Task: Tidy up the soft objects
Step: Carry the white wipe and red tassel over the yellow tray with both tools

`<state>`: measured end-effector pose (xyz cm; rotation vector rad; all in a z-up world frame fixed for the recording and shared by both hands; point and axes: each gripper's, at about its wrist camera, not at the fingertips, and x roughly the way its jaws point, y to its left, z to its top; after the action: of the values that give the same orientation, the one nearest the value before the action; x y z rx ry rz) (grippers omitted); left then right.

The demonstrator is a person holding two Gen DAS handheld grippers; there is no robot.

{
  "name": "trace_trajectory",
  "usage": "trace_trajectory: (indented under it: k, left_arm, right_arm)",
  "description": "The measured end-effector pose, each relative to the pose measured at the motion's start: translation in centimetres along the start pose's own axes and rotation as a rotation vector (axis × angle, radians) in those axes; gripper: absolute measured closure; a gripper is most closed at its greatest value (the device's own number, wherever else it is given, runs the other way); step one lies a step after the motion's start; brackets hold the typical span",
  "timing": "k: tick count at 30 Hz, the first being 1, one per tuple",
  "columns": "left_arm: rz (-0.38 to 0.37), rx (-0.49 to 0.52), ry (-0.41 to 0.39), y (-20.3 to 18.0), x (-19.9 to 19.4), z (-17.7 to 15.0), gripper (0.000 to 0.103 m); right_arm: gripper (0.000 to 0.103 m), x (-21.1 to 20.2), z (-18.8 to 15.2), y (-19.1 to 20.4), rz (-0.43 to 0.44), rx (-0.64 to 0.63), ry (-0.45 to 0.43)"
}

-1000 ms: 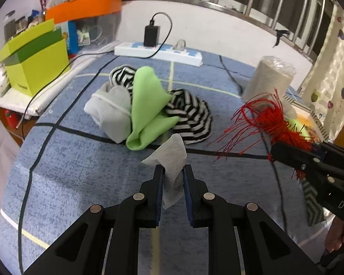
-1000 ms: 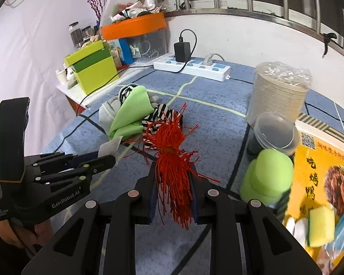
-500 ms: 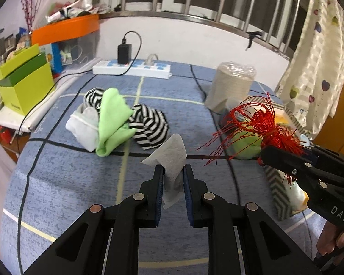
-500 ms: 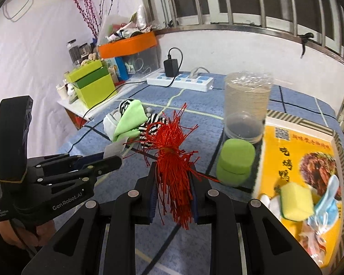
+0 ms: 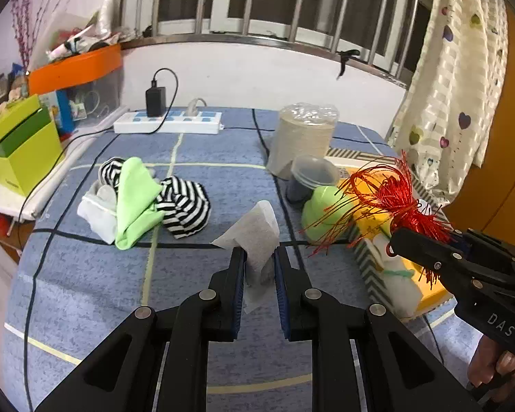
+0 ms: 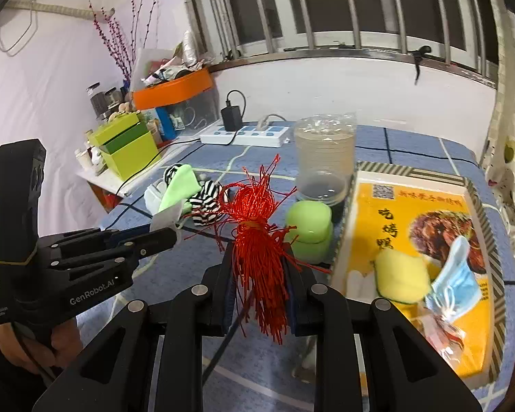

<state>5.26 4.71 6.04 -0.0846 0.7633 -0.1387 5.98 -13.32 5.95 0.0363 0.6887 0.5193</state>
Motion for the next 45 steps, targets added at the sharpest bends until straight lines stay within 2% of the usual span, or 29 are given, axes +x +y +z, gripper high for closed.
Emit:
trace_trajectory:
  k: [21, 35, 45]
  left_arm:
    - [-0.048, 0.076, -0.003, -5.2, -0.2, 0.3, 0.087]
    - [-0.113, 0.14, 0.005, -9.4, 0.7, 0.8, 0.087]
    - [-0.155, 0.18, 0.021, -12.0, 1.4, 0.8, 0.087]
  right_arm:
    - [0.079, -3.6, -1.4, -4.0, -0.053, 0.074, -0.042]
    - [0.079, -6.1, -2.5, -8.5, -0.138, 0.167, -0.067]
    - [0.079, -6.7, -3.1, -10.1, -0.16, 0.196, -0.064]
